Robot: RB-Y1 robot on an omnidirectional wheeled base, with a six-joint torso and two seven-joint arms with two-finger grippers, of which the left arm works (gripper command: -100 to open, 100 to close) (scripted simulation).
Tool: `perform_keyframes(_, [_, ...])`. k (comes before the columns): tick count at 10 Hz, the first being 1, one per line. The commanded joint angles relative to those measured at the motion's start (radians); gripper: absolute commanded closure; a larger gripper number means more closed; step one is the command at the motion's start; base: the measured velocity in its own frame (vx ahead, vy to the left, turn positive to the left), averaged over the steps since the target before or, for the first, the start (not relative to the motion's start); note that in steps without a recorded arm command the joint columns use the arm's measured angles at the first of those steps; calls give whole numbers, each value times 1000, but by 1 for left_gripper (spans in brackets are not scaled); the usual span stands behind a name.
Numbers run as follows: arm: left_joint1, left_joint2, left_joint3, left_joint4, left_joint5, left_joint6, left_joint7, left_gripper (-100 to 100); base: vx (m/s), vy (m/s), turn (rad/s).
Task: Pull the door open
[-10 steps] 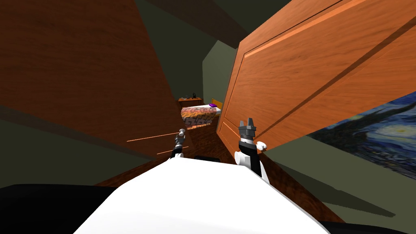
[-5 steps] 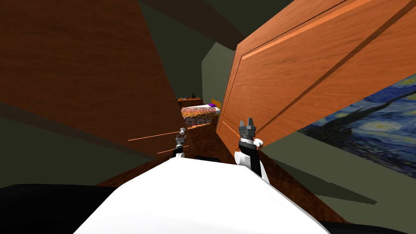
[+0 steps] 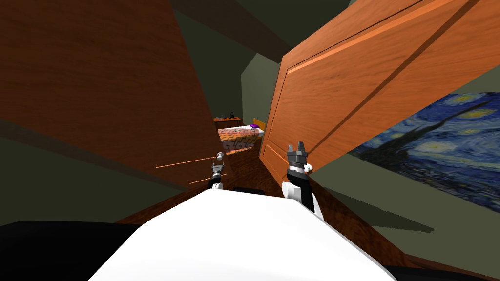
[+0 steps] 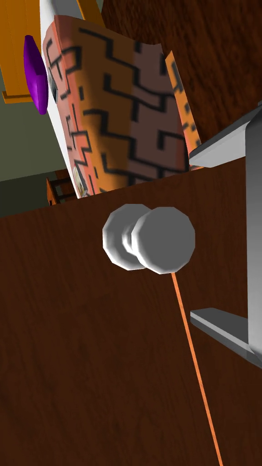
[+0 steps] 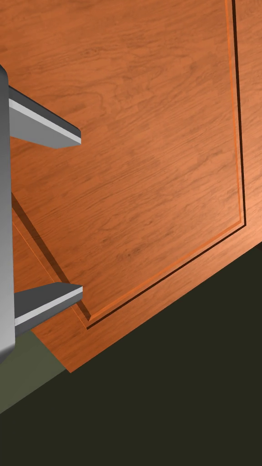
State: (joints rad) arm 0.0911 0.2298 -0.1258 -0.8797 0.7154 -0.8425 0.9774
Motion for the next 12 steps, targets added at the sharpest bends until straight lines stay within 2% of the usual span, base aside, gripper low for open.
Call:
perform_keyframes(1, [-1,-4,-11,-6,25,0,50,-100,-76,9,-47])
perform_keyframes(2, [-1,-4,-11,-6,25,0,66,-100,-53,3,-20])
perform_keyframes(6, [-2,-11,-34,-18,73,0,182,-100,-57,4,-31])
perform_keyframes(8, [-2,-14,-42,-22,90,-1,220,-100,-58,12,-23])
perform_keyframes(9, [-2,-13,-39,-21,84,0,205,-100,-23,4,-5])
perform_keyframes(10, [7,12,-34,-10,93,-7,238,-100,88,6,-112])
perform_keyframes(11, [10,21,-33,-6,95,-10,248,-100,170,22,-94])
perform_keyframes(12, [17,40,-29,3,100,-15,270,-100,210,19,-97])
